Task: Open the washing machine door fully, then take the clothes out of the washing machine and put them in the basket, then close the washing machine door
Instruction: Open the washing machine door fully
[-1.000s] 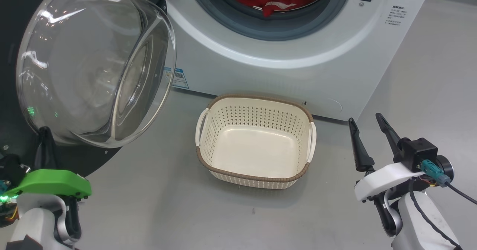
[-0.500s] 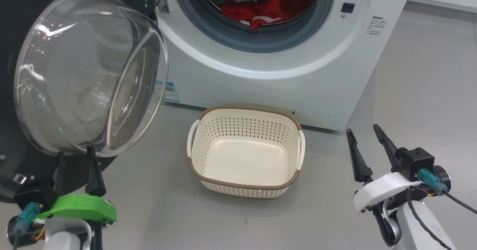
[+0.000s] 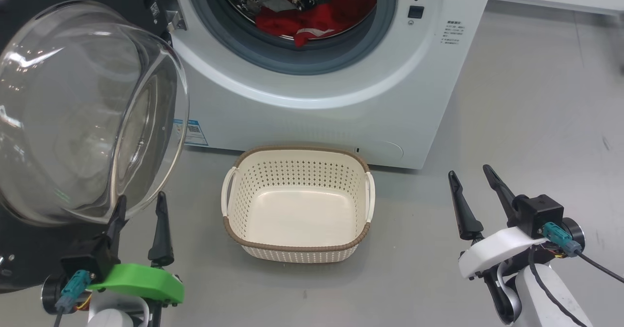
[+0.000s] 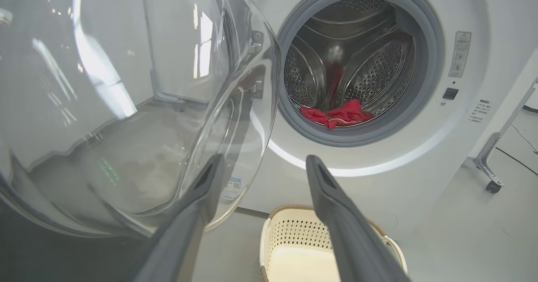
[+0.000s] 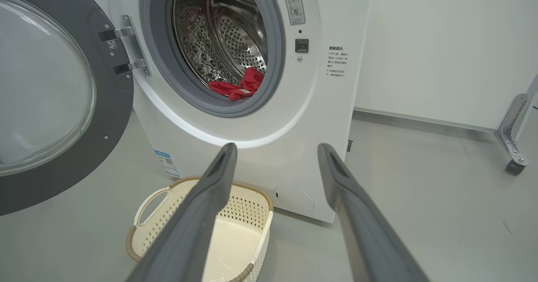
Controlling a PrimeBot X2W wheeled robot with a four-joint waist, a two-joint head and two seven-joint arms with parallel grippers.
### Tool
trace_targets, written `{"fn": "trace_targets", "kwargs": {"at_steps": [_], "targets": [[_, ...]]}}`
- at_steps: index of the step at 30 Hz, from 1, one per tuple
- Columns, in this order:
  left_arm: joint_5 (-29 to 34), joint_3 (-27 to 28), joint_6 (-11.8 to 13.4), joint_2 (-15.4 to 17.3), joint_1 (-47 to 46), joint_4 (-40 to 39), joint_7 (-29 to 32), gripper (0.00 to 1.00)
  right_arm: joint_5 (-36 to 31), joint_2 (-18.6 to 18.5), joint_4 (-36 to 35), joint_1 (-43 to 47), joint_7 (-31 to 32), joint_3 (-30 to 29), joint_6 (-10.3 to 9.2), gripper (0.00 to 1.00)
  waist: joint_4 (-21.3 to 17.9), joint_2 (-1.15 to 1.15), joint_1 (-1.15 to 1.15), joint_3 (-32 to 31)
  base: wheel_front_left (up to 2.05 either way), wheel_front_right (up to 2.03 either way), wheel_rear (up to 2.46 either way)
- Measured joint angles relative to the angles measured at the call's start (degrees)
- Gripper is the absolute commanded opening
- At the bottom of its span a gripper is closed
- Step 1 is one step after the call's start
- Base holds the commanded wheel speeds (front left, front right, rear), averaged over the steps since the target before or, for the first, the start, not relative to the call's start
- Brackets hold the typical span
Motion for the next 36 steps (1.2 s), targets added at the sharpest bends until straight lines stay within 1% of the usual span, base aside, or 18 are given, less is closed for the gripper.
{"fn": "trace_targets", "kwargs": {"at_steps": [11, 15, 24, 30, 36], "targets": [[2.0, -1.1, -0.2, 0.2, 0.0, -0.3, 0.3, 1.00, 0.0, 0.0, 0.0, 0.0, 0.0, 0.0, 0.00, 1.00, -3.9, 0.00, 0.00, 0.9, 0.00, 0.00, 0.00], [2.2, -1.2, 0.3, 0.3, 0.0, -0.3, 0.7, 1.00, 0.0, 0.0, 0.0, 0.0, 0.0, -0.1, 0.00, 1.00, -5.7, 0.00, 0.00, 1.1, 0.00, 0.00, 0.00], [3.8, -2.0, 0.5, 0.9, 0.0, -0.2, 1.8, 1.00, 0.0, 0.1, 0.0, 0.0, 0.0, -0.4, 0.00, 1.00, -9.2, 0.00, 0.00, 1.1, 0.00, 0.00, 0.00], [4.0, -2.5, 0.9, 1.0, 0.0, -0.2, 2.4, 1.00, 0.1, 0.2, -0.2, 0.0, 0.0, -0.7, -0.01, 1.00, -10.6, 0.00, 0.00, 1.1, 0.00, 0.00, 0.00], [4.0, -2.9, 0.9, 0.9, 0.0, -0.1, 2.9, 1.00, 0.1, 0.2, -0.2, 0.1, 0.0, -0.8, -0.01, 1.00, -11.1, 0.00, 0.00, 1.1, 0.00, 0.00, 0.00]]}}
